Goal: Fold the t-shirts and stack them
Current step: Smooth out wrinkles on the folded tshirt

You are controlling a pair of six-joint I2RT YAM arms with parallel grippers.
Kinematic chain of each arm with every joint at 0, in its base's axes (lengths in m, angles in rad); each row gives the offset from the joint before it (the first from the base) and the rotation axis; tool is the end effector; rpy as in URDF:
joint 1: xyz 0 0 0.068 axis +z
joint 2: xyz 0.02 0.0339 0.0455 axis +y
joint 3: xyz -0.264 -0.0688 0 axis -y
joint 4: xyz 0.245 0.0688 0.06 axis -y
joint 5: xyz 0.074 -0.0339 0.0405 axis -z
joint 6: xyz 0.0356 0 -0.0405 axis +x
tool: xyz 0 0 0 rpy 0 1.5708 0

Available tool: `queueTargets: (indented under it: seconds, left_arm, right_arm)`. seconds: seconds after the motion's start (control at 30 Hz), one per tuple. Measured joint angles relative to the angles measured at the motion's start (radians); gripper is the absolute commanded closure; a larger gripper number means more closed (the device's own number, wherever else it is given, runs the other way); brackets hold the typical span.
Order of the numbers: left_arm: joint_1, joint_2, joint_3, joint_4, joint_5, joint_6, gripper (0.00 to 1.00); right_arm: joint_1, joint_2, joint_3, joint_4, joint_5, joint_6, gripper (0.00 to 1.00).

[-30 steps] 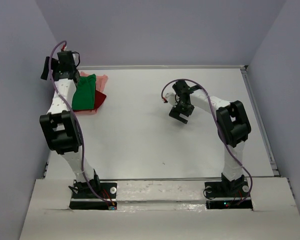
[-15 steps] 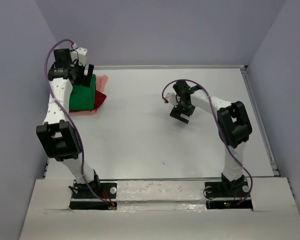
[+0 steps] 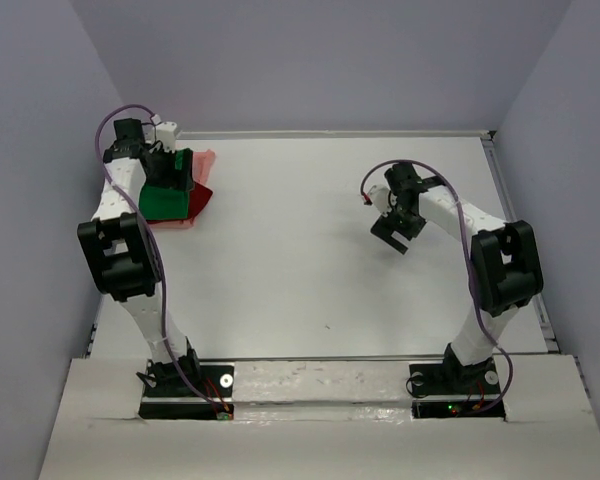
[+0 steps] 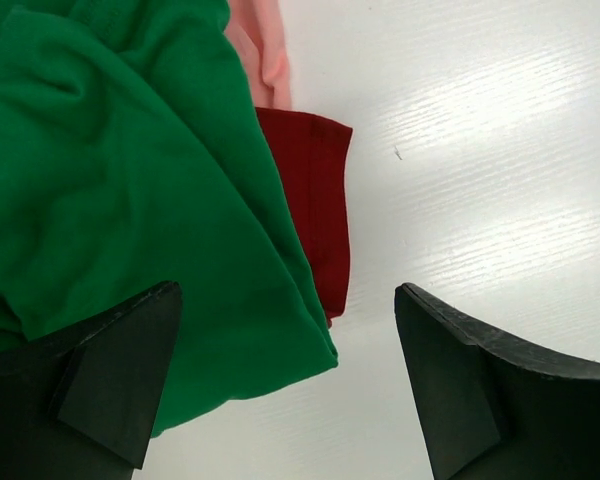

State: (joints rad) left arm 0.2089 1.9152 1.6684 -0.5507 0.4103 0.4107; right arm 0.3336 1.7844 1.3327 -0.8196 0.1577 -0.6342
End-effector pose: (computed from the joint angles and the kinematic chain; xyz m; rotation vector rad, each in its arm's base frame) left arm 0.4293 0.0765 0.2840 0.4226 2.2531 -0.1691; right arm 0.3371 0.1109 0.2142 -1.2983 2.5433 -0.2876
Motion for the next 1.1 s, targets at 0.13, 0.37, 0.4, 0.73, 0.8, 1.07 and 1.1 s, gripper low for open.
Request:
queueTargets:
  seconds: [0.13,0.37,0.4,0.73,0.8,1.07,1.1]
  left_arm:
    - [0.045,0.002,0.016,-0.018,0.060,0.006,0.03]
    - [0.161,0.006,0.099,-0.069,0.145,0.023,0.02]
    - [0.173,0.009,0.112,-0.076,0.153,0.026,0.02]
    - [0.266,0.111,0.235,-0.148,0.269,0.051,0.03]
    - [0.271,0.137,0.236,-0.159,0.280,0.053,0.03]
    - [0.271,0.163,0.236,-0.162,0.290,0.052,0.03]
    - [0.271,0.163,0.236,-0.156,0.287,0.051,0.03]
  right_arm:
    - [-0.053,-0.011,-0.068,-0.002,0.004,0.014,0.00]
    - [-0.069,-0.011,-0.082,-0.006,0.004,0.023,0.00]
    - [-0.071,-0.011,-0.082,-0.006,0.004,0.025,0.00]
    - [-0.071,0.006,-0.064,-0.010,0.003,0.032,0.00]
    - [-0.071,0.006,-0.064,-0.010,0.003,0.033,0.00]
    - [-0.071,0.017,-0.063,-0.010,0.003,0.033,0.00]
    - [-0.071,0.024,-0.062,-0.010,0.003,0.034,0.00]
